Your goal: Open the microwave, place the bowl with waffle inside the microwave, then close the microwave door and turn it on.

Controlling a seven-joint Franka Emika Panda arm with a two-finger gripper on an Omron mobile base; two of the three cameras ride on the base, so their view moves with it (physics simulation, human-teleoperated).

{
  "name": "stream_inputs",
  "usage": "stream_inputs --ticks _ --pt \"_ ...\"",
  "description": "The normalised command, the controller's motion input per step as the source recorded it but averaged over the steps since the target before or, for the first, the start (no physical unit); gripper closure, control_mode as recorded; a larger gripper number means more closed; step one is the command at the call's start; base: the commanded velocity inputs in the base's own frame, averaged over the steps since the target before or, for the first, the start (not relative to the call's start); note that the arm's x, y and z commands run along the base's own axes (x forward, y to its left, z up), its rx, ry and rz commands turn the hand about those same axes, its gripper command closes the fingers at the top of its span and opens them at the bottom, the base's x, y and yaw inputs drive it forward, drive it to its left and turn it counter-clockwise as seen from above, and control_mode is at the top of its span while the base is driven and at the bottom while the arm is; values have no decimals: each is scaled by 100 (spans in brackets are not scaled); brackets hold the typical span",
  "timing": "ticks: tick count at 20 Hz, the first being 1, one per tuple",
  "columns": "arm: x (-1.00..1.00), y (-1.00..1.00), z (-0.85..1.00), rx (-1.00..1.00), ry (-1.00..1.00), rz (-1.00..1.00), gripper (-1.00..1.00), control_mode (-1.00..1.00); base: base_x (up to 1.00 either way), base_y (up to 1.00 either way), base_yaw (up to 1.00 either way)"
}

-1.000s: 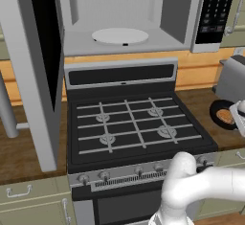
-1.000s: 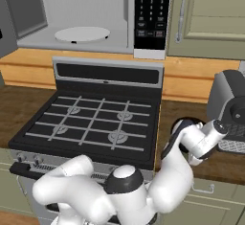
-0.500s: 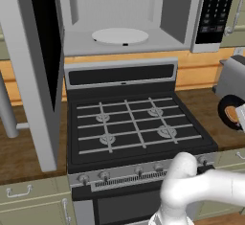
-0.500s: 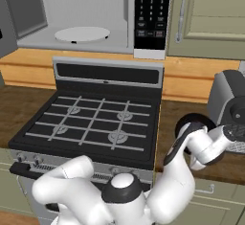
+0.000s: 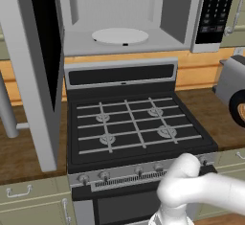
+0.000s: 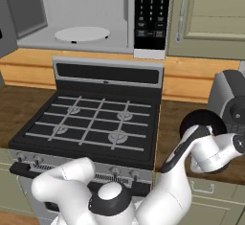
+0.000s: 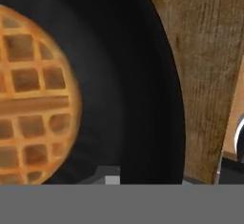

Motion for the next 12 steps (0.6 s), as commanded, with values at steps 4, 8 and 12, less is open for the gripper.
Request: stream_inputs --ticks 4,8,12 --pt "-8 -2 0 -1 -1 0 100 -100 0 0 0" --pt "-8 0 -2 -13 -8 0 100 -100 0 0 0" --pt "-29 0 6 -37 -15 1 100 -100 0 0 0"
